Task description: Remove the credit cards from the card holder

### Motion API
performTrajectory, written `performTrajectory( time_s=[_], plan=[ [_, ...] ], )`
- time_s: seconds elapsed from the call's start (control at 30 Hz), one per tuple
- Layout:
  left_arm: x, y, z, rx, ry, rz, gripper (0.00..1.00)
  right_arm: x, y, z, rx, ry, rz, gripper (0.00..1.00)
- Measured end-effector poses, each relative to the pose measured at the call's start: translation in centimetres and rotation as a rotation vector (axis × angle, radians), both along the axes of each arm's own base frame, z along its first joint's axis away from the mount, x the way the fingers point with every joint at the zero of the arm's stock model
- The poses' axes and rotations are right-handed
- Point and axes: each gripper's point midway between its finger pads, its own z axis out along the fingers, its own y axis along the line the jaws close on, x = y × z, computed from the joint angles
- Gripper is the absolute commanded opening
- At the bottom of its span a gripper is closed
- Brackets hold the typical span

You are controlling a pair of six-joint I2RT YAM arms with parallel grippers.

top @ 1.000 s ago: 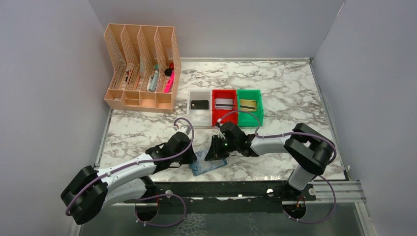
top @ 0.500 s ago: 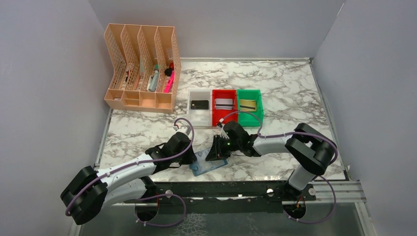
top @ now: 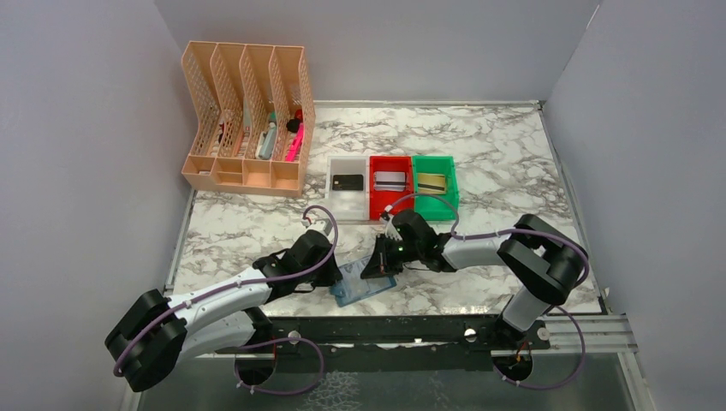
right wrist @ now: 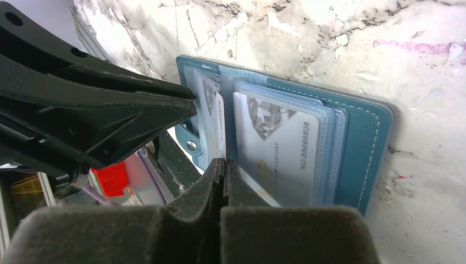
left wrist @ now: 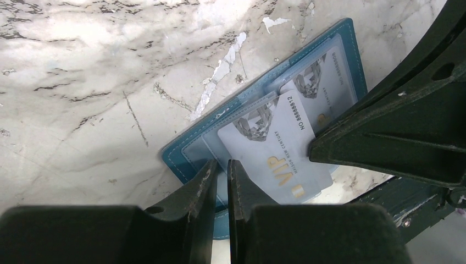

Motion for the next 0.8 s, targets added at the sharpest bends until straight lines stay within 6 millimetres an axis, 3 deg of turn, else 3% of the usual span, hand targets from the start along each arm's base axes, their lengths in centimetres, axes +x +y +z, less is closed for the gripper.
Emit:
performTrajectory(
  time_s=[0.47, 0.63, 0.8],
  plan=[
    [-0.1, 0.2, 0.9, -0.003, -0.015, -0.01, 0.35, 0.4, -1.2, 0.1, -0.017, -0.024, -0.047, 0.01],
    [0.0, 0.1, 1.6, -0.013, -0.027, -0.009, 0.48, 0.6, -1.4, 0.3, -0.015, -0.034, -0.059, 0.01],
    [-0.1, 0.6, 1.4, 0.002, -0.015, 0.015, 0.5, 0.2, -0.9, 0.1, 0.009, -0.017, -0.029, 0.01]
  ],
)
